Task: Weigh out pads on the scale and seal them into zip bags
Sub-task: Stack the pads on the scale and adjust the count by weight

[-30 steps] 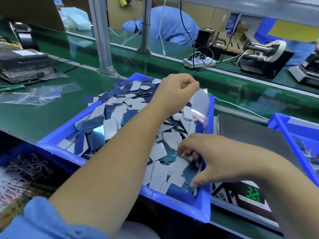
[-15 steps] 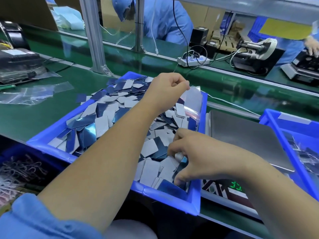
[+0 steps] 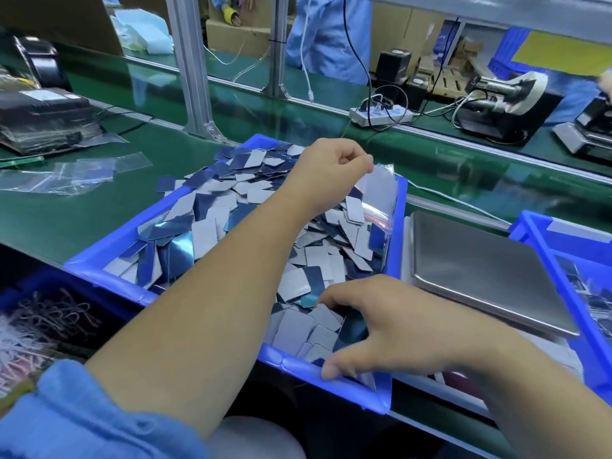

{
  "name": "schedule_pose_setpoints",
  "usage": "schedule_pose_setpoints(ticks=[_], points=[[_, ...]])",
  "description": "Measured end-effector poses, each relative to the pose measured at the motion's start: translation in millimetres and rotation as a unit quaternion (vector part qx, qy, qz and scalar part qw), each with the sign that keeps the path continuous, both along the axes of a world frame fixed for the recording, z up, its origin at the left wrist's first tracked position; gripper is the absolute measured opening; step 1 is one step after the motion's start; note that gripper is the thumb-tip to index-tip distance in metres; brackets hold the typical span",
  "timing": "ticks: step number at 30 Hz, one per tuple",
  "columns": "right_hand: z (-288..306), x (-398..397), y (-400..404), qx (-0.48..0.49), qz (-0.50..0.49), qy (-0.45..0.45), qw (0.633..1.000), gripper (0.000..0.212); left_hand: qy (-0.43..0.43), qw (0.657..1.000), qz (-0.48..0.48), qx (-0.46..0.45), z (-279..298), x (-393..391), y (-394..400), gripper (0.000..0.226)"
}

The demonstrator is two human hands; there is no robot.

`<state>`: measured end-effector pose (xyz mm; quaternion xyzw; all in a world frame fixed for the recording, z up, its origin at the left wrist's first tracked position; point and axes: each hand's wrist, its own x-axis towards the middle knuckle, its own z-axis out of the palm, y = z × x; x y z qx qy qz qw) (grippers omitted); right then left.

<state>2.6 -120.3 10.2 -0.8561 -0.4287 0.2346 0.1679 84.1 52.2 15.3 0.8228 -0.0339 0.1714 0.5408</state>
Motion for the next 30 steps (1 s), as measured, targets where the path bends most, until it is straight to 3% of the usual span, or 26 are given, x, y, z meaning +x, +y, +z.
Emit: schedule_pose_setpoints(ticks=[6, 10, 16, 21, 26, 30], points=[[-4, 0, 6, 0.057, -0.027, 0.028, 0.998, 0.019, 0.009, 1.000, -0.004, 0.006, 0, 0, 1, 0.021], [-1, 9, 5, 0.097, -0.065, 0.032, 0.993, 0.012, -0.004, 1.000, -0.009, -0.011, 3, 0, 5, 0.021], [8, 39, 0, 0.184, -0.159, -0.022, 0.970, 0.012, -0.042, 0.990, 0.068, -0.113, 9, 8, 27, 0.028], [1, 70, 10, 0.331, -0.305, -0.015, 0.893, 0.013, 0.015, 0.995, 0.020, -0.101, 2, 10, 19, 0.024], [0, 88, 16, 0.410, -0.392, 0.002, 0.824, 0.040, 0.123, 0.983, -0.081, -0.107, 1, 11, 16, 0.047], [5, 100, 14, 0.457, -0.409, 0.048, 0.788, 0.022, 0.163, 0.957, -0.197, -0.140, -6, 6, 15, 0.030]])
